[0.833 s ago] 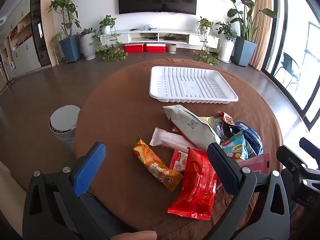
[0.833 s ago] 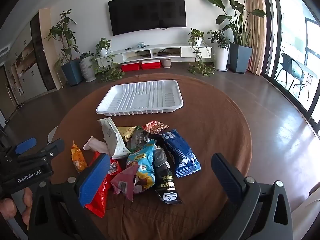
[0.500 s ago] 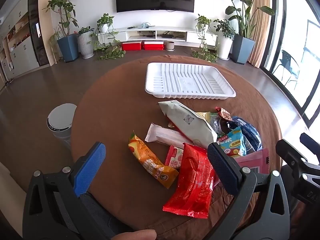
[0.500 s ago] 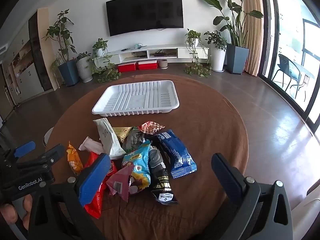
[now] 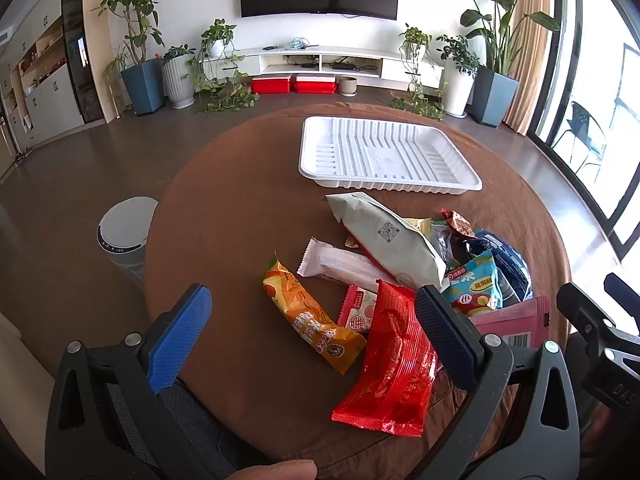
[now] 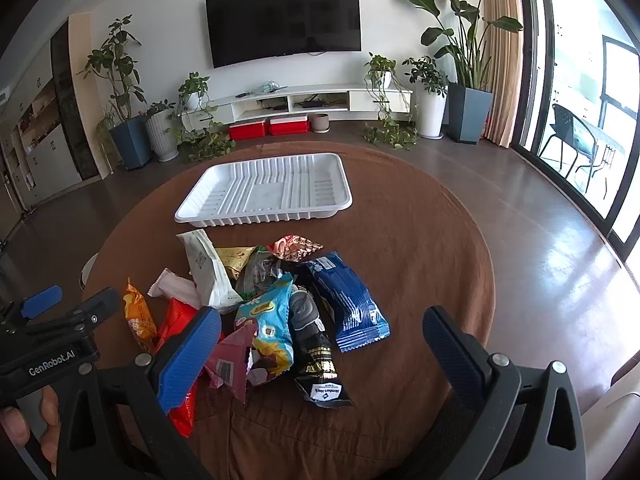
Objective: Organize snacks
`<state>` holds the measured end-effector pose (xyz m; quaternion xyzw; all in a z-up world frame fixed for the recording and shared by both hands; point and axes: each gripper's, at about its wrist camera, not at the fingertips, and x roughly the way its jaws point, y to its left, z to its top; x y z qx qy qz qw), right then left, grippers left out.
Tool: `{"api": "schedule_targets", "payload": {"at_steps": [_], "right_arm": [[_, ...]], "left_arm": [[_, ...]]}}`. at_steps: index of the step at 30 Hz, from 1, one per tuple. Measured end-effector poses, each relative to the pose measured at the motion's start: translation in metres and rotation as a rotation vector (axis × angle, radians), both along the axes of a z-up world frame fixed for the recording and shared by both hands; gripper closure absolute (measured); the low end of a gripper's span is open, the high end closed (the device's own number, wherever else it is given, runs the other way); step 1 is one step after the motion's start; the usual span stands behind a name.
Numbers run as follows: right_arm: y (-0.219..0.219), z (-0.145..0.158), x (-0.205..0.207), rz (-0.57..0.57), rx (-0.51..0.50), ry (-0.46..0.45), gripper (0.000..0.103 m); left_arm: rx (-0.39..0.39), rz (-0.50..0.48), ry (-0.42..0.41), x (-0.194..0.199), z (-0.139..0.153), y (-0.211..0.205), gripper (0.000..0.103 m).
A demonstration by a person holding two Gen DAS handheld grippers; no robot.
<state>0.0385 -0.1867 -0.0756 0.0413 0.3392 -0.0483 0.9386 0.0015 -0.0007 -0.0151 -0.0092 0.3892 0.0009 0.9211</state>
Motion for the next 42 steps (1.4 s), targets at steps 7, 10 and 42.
{"api": "schedule_targets", "payload": {"at_steps": [7, 10, 42], "right_arm": [[0.000, -0.001, -0.001, -0.008, -0.006, 0.006, 0.000], [0.000, -0.002, -0.001, -0.010, -0.006, 0.011, 0.000], [0.001, -0.011, 0.001, -0.013, -0.018, 0.038, 0.000]], "left_arm": [[0.003, -0.002, 0.002, 0.000, -0.001, -0.001, 0.000], [0.005, -0.005, 0.004, -0.001, -0.001, -0.003, 0.000], [0.005, -0.007, 0.010, 0.000, -0.005, -0.004, 0.000]]}}
